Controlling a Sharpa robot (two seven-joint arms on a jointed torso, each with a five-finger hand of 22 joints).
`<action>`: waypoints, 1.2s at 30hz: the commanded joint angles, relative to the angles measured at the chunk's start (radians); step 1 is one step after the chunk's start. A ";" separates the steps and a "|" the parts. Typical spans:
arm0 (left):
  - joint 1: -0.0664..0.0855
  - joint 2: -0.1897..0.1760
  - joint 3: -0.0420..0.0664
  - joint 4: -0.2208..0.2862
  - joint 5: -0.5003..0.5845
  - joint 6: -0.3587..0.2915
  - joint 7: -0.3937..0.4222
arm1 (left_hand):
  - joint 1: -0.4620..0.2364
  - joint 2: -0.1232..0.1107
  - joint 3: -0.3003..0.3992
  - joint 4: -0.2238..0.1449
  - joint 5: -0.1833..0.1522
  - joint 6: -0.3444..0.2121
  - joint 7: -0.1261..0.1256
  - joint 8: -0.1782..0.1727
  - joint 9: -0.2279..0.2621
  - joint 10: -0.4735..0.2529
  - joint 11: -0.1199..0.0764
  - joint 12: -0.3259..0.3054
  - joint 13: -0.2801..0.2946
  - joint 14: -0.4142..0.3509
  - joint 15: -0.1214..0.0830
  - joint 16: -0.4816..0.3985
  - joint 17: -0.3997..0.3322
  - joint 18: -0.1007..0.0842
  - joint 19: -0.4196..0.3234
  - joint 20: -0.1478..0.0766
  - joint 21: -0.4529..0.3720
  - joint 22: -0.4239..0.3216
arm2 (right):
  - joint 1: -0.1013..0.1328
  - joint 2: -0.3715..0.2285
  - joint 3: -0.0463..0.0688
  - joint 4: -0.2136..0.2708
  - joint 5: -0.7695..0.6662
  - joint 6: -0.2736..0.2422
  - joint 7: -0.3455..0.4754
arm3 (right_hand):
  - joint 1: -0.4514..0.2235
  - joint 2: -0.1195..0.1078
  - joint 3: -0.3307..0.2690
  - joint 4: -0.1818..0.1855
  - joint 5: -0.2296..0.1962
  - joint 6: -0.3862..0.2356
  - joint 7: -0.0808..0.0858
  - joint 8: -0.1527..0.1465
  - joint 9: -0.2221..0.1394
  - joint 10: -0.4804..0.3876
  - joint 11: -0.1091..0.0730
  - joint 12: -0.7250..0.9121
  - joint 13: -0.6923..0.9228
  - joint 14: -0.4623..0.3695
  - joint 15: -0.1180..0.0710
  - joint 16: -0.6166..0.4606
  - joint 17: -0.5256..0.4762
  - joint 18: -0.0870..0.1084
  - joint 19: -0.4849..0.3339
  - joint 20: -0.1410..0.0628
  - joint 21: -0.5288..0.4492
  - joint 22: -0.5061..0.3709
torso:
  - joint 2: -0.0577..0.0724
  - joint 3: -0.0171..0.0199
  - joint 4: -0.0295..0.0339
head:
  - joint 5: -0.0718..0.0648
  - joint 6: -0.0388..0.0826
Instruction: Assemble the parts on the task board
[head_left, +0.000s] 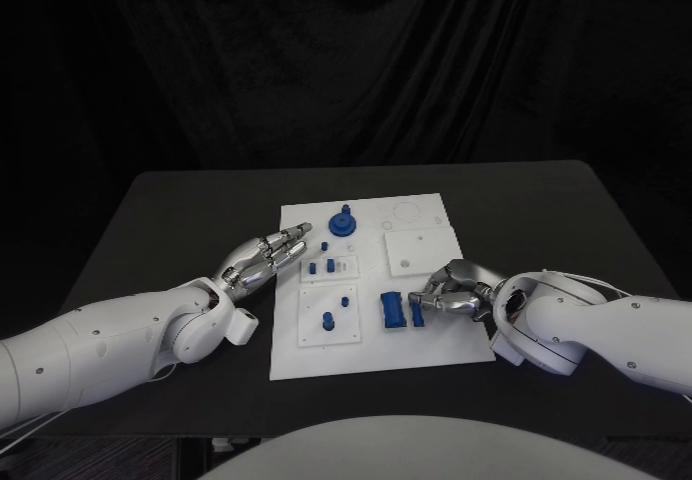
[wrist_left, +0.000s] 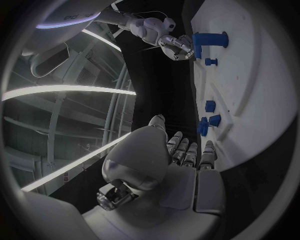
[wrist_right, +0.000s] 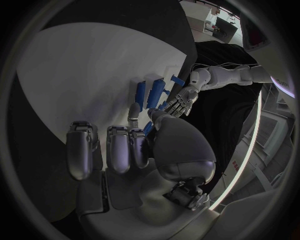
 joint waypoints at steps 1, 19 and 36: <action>-0.001 0.002 0.001 0.002 0.005 0.011 0.021 | 0.010 0.003 0.005 -0.002 0.001 0.002 0.008 0.006 0.001 0.000 0.005 0.006 0.002 0.001 0.005 -0.004 -0.001 0.021 0.002 0.006 0.000 0.001 | -0.002 -0.003 0.000 0.004 -0.012 0.014 -0.022 | 0.000 -0.002 -0.005 0.001 -0.009 -0.007 -0.001 0.008 0.002 0.106 -0.003 0.003 0.264 0.067 -0.006 -0.004 0.058 0.019 0.046 -0.005 -0.006 0.217 | 0.000 0.0003 -0.0007 | 0.000 0.000; -0.002 -0.004 0.001 0.004 0.005 0.007 0.022 | 0.013 0.002 0.006 -0.004 0.002 0.004 0.009 0.007 0.001 0.000 0.006 0.007 0.002 0.001 0.005 -0.004 -0.001 0.021 0.002 0.007 0.000 0.001 | -0.002 -0.063 0.000 0.043 -0.079 -0.064 0.043 | 0.003 -0.005 -0.018 0.007 -0.045 -0.019 0.002 0.013 0.011 0.106 -0.001 0.003 0.264 0.068 -0.004 -0.003 0.061 0.018 0.048 -0.004 -0.004 0.218 | 0.000 0.0010 -0.0012 | 0.004 0.000; -0.002 -0.002 0.001 0.001 0.005 0.008 0.022 | 0.016 0.002 0.007 -0.006 0.003 0.008 0.011 0.008 0.002 0.001 0.006 0.009 0.002 0.001 0.006 -0.004 -0.001 0.022 0.002 0.008 0.000 0.001 | -0.002 -0.054 -0.001 0.015 -0.067 -0.011 0.027 | 0.056 0.030 -0.006 0.001 -0.070 0.003 -0.009 0.045 0.034 0.106 -0.009 0.003 0.264 0.068 -0.010 -0.001 0.064 0.018 0.049 -0.007 -0.001 0.220 | -0.001 -0.0003 -0.0006 | 0.006 0.000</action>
